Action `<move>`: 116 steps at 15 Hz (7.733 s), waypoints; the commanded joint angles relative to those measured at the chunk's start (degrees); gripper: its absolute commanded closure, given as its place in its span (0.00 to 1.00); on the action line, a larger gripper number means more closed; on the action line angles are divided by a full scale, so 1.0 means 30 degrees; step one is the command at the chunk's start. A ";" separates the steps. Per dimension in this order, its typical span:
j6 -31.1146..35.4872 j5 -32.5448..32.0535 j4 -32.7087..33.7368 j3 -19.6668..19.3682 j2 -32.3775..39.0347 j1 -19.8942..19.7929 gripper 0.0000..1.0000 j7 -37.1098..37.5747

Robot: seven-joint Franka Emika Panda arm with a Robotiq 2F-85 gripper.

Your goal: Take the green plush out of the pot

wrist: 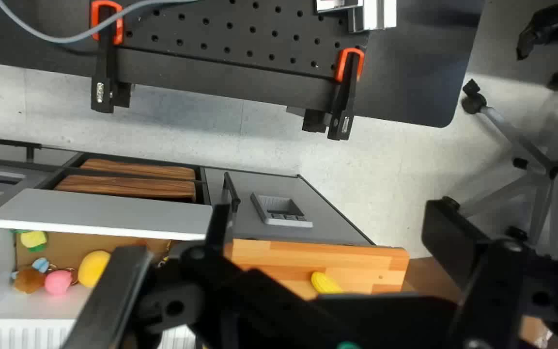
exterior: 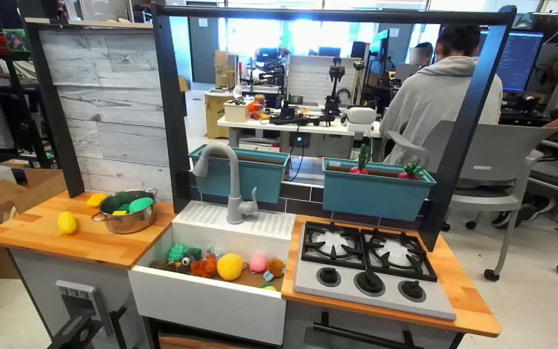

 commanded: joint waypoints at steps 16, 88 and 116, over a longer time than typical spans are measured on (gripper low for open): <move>1.0383 0.5531 0.1511 0.0465 0.7511 0.1791 0.00 -0.3619; -0.1714 -0.1976 3.2544 0.2054 3.3777 0.1725 0.00 0.9168; 0.2592 -0.2322 3.3719 0.0848 3.5474 0.3233 0.72 1.1118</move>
